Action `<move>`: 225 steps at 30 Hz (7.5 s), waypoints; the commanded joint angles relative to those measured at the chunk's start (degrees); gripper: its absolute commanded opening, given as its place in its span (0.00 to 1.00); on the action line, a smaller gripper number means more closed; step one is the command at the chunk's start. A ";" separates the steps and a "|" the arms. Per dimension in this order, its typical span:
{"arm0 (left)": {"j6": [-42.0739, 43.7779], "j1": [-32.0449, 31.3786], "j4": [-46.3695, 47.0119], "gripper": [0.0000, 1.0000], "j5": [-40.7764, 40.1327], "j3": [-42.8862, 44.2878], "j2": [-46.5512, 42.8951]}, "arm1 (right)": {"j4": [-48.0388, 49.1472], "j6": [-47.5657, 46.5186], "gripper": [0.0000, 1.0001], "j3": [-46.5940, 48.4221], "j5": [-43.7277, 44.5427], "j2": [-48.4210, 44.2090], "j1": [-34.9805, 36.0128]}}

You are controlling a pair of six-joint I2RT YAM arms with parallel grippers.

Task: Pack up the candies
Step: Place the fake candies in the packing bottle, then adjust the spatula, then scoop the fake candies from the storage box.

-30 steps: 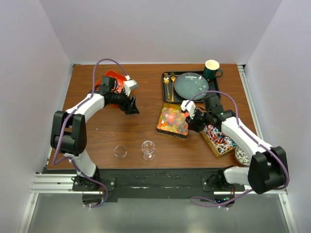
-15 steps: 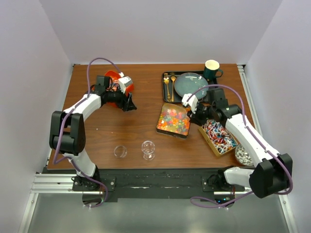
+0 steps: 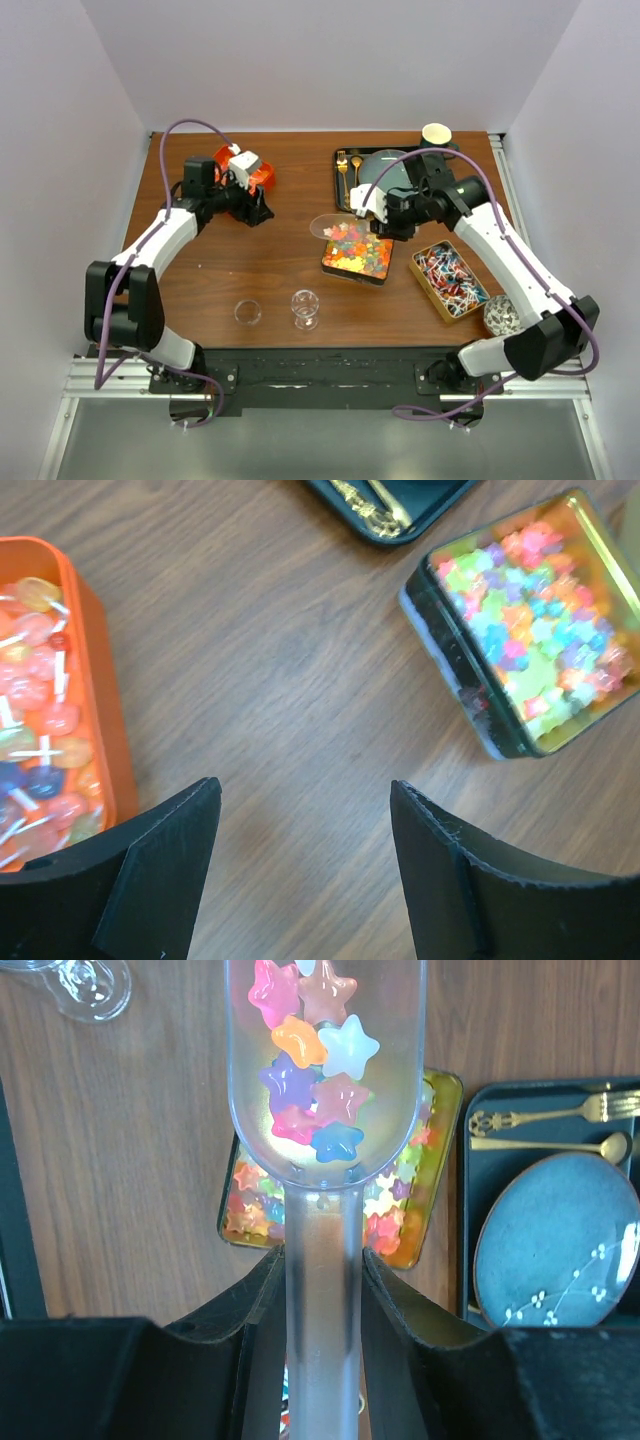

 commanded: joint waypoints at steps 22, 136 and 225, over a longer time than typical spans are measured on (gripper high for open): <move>-1.61 3.45 -4.65 0.74 -8.98 -10.72 -20.64 | -5.35 -6.33 0.00 4.80 16.66 2.02 18.64; -6.36 -10.00 41.98 0.78 5.70 -37.08 -16.70 | -6.85 11.69 0.00 9.36 33.11 10.70 7.32; 7.35 -6.76 10.14 0.72 11.59 -22.59 -12.89 | 12.57 -4.85 0.00 -6.53 1.38 22.59 4.41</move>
